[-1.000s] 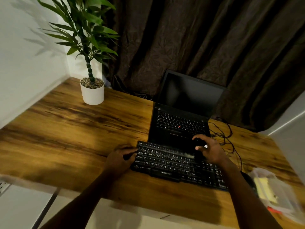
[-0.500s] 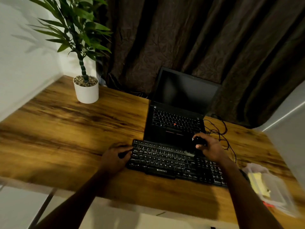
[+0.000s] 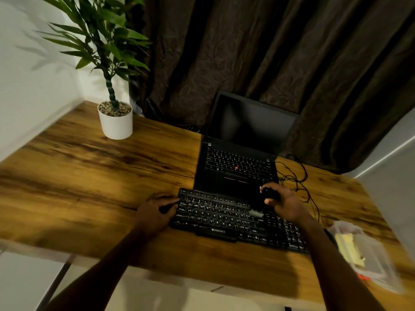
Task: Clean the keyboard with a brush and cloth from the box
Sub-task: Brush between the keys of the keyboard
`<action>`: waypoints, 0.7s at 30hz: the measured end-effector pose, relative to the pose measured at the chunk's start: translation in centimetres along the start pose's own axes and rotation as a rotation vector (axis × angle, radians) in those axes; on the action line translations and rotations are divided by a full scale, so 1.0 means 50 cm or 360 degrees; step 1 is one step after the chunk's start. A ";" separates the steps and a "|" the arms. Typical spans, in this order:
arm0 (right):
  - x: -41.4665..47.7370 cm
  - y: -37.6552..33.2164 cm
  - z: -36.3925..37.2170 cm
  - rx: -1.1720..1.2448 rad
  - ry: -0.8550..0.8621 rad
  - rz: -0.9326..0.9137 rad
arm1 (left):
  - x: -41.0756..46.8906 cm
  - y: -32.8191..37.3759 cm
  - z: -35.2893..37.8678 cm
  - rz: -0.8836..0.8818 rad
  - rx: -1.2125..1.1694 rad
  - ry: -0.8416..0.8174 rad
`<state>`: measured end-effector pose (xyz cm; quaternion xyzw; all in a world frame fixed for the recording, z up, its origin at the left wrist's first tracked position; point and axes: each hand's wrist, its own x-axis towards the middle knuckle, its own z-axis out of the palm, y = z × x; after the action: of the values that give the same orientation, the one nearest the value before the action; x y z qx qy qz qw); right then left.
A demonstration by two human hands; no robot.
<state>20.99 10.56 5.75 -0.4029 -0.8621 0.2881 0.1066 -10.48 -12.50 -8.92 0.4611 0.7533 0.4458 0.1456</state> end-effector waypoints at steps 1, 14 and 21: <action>-0.007 0.006 -0.006 -0.0006 0.0004 0.0025 | 0.000 0.001 0.000 -0.0002 0.0008 -0.0014; -0.001 -0.021 0.029 0.0062 0.0022 -0.0037 | 0.001 -0.007 -0.003 0.0043 -0.0023 -0.0032; -0.009 -0.021 0.033 0.0007 0.0038 -0.0009 | -0.003 -0.001 -0.004 0.0011 0.0019 -0.0037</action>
<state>19.92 8.98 5.05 -0.4037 -0.8613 0.2850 0.1187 -10.55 -12.72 -8.89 0.4696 0.7526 0.4364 0.1501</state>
